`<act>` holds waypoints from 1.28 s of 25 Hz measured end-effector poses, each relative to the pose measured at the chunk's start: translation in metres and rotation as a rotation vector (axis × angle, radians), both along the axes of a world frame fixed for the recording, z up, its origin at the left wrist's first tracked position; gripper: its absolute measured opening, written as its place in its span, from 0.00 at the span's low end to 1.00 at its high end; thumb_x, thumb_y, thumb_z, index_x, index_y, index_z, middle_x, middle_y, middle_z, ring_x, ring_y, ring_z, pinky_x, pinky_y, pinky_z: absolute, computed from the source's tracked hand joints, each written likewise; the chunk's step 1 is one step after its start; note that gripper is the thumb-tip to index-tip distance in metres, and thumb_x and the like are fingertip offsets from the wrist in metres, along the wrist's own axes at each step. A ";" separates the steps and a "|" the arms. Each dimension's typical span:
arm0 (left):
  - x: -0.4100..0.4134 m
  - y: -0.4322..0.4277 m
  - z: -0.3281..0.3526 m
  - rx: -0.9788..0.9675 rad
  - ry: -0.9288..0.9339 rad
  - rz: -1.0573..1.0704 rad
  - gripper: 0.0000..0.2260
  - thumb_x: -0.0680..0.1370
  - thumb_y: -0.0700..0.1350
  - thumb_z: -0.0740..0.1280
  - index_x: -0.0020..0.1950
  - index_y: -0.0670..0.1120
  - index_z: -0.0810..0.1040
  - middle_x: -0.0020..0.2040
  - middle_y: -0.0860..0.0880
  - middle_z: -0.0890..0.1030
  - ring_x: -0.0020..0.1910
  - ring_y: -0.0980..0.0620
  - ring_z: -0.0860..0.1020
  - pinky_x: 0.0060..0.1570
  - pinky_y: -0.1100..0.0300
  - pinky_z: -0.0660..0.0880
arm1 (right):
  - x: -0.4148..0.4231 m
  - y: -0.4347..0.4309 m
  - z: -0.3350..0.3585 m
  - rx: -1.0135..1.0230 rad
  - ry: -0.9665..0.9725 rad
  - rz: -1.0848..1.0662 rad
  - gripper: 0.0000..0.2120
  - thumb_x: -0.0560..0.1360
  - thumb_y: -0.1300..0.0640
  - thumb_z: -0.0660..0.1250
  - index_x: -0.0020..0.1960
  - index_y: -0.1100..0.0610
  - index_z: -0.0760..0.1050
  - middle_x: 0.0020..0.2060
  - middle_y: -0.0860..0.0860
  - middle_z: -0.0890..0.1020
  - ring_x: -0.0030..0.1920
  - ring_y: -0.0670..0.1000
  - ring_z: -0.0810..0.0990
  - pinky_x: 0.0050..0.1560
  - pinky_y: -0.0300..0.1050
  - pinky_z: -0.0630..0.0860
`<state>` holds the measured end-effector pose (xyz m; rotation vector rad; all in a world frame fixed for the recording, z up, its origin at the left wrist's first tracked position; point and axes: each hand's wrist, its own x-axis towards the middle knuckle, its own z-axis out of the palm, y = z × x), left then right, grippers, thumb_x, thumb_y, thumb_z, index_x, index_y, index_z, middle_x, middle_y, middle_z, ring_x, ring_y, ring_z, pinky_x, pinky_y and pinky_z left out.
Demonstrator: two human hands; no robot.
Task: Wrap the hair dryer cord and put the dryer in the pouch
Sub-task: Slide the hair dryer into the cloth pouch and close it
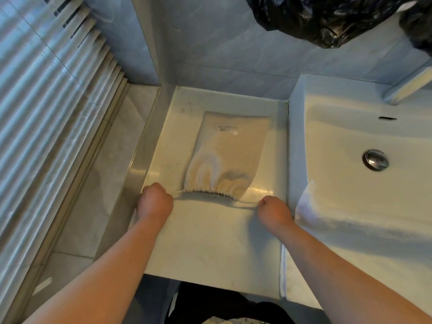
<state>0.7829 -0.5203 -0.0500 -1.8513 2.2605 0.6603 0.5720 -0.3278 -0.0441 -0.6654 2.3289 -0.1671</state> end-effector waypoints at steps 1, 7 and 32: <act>-0.004 0.009 -0.001 -0.072 0.068 -0.030 0.16 0.74 0.34 0.61 0.61 0.40 0.77 0.61 0.39 0.78 0.60 0.35 0.74 0.58 0.47 0.73 | 0.004 0.003 0.001 -0.031 0.081 0.054 0.14 0.77 0.60 0.57 0.56 0.61 0.77 0.56 0.58 0.79 0.58 0.61 0.77 0.53 0.46 0.73; -0.027 0.019 -0.020 0.282 0.420 0.054 0.08 0.78 0.39 0.58 0.47 0.41 0.76 0.42 0.44 0.78 0.42 0.44 0.76 0.40 0.56 0.69 | 0.017 -0.014 -0.003 -0.268 -0.144 -0.029 0.13 0.77 0.56 0.57 0.35 0.57 0.70 0.32 0.53 0.75 0.36 0.57 0.75 0.33 0.44 0.66; -0.026 -0.002 -0.003 0.279 0.468 -0.092 0.10 0.78 0.44 0.66 0.59 0.44 0.79 0.55 0.46 0.78 0.53 0.49 0.76 0.54 0.63 0.70 | -0.006 -0.008 -0.017 -0.338 -0.270 -0.731 0.06 0.69 0.54 0.61 0.44 0.55 0.70 0.42 0.57 0.78 0.42 0.59 0.80 0.49 0.53 0.80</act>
